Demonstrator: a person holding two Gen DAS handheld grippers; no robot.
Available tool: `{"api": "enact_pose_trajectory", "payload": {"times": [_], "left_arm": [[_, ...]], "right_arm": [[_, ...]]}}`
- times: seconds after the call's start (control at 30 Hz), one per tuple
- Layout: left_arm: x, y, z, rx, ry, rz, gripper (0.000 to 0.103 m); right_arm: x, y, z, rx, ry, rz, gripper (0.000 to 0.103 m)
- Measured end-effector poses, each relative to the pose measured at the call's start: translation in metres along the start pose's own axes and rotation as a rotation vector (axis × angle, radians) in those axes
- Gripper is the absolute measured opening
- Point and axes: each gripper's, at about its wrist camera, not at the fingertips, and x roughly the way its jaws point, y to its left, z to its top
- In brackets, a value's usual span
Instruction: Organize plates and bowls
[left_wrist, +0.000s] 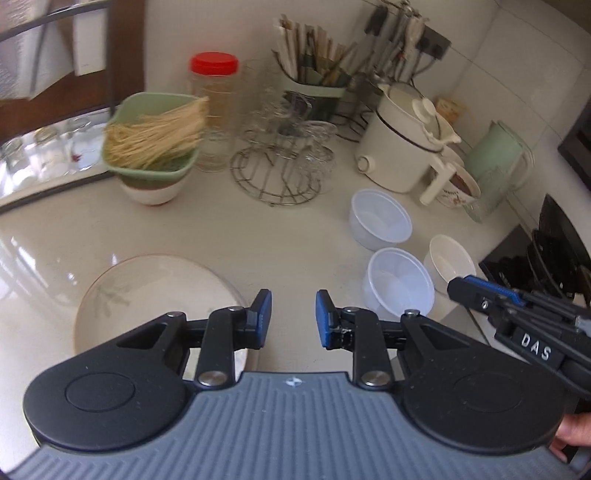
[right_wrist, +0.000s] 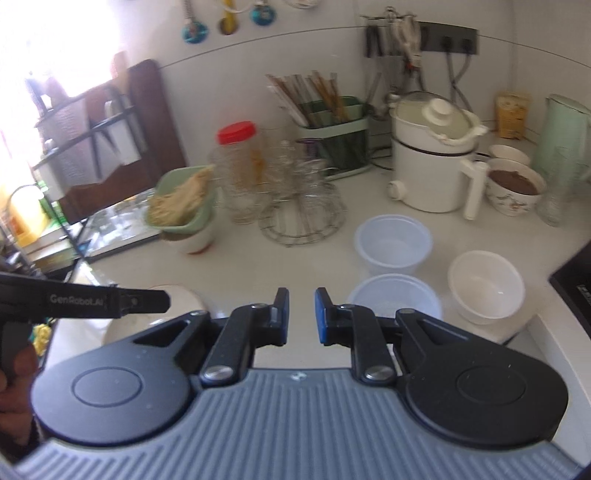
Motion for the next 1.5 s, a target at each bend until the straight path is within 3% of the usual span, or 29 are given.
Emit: {"api": "enact_pose_trajectory", "payload": {"times": [0.3, 0.4, 0.6, 0.7, 0.8, 1.07, 1.5], "left_arm": [[0.060, -0.038, 0.022, 0.022, 0.035, -0.022, 0.036], [0.079, -0.052, 0.031, 0.036, 0.022, -0.054, 0.049], [0.126, -0.074, 0.041, 0.057, 0.086, -0.036, 0.050], [0.147, -0.078, 0.042, 0.040, 0.133, -0.046, 0.050], [0.166, -0.080, 0.042, 0.016, 0.179, -0.049, 0.050], [0.202, -0.078, 0.037, -0.045, 0.284, -0.053, 0.050], [0.223, -0.100, 0.035, 0.028, 0.343, -0.044, 0.050]], "right_arm": [[0.031, -0.056, 0.008, 0.000, 0.028, -0.056, 0.017], [0.039, -0.076, 0.013, 0.000, 0.033, -0.063, 0.018], [0.053, -0.111, 0.020, 0.041, 0.065, -0.057, 0.020], [0.063, -0.123, 0.019, 0.064, 0.110, -0.044, 0.033], [0.074, -0.134, 0.015, 0.097, 0.155, -0.023, 0.033], [0.107, -0.148, -0.006, 0.168, 0.256, -0.011, 0.033], [0.131, -0.143, -0.009, 0.097, 0.275, -0.037, 0.029]]}}
